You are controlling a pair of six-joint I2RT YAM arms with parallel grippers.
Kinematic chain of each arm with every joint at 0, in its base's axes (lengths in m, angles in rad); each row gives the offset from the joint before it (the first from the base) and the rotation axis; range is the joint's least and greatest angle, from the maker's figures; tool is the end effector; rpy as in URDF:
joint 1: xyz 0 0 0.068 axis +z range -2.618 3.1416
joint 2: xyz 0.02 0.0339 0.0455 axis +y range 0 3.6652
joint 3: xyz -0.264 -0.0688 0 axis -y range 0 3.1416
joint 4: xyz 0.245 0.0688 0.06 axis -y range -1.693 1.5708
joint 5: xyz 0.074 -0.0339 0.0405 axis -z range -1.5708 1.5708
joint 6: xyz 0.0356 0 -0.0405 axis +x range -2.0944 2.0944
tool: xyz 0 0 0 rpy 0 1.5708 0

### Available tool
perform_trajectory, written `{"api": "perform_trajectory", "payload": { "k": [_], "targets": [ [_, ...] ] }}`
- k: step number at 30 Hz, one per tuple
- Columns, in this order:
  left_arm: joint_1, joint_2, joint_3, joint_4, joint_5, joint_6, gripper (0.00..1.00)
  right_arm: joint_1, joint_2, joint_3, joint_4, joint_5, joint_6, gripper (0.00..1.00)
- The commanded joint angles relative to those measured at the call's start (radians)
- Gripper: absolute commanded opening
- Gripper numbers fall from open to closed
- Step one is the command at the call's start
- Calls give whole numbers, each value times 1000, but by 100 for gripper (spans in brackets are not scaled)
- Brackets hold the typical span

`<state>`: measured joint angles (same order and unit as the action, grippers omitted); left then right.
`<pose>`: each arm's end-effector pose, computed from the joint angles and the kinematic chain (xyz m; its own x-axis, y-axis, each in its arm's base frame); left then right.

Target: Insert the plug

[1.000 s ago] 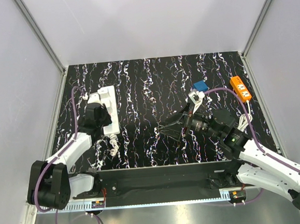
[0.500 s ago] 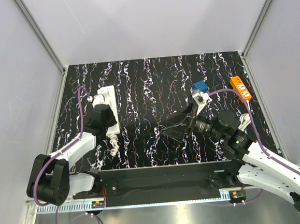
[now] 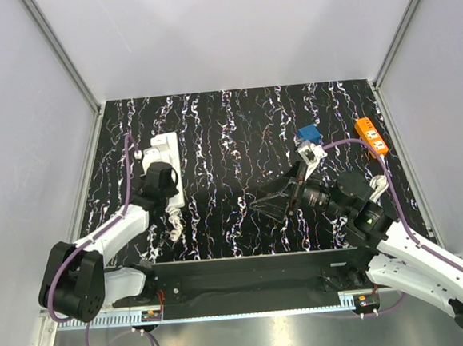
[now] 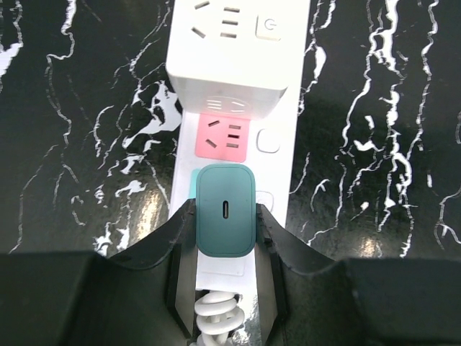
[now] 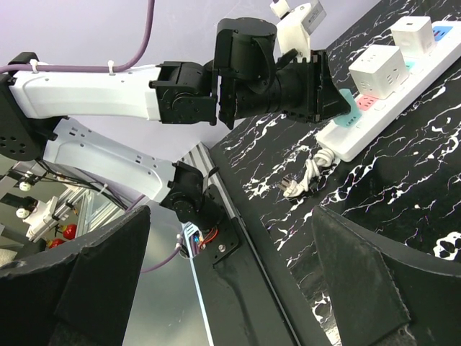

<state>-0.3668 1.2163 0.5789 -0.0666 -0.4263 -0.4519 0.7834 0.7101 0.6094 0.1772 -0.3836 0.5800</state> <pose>0.2313 -0.0731 0.1946 -0.5577 -0.2117 -0.8026 -0.2348 0.9677 -0.0921 0.1155 0.1339 0.3288 -0.4582 0.2609 -0.8497 -0.7982 0.2997 0.5225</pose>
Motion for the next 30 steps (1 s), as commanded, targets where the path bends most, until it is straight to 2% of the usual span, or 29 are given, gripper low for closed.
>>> {"api": "perform_trajectory", "payload": {
  "k": [1,7,14,17,21,30],
  "targets": [
    [-21,-3,58,-38,-93,37,0,2,-31,32,-5,-3,-20,100],
    [-24,11,84,-22,-100,108,0,2,-54,26,-12,2,-20,100],
    [-21,55,114,-33,-54,122,0,2,-63,32,-18,2,-32,100],
    [-21,77,122,-53,-39,88,0,2,-70,32,-25,8,-35,100],
    [-18,75,55,5,4,33,0,1,-81,32,-35,9,-45,100],
    [-20,63,-7,-12,-31,-45,0,2,-124,20,-65,18,-69,100]
  ]
}}
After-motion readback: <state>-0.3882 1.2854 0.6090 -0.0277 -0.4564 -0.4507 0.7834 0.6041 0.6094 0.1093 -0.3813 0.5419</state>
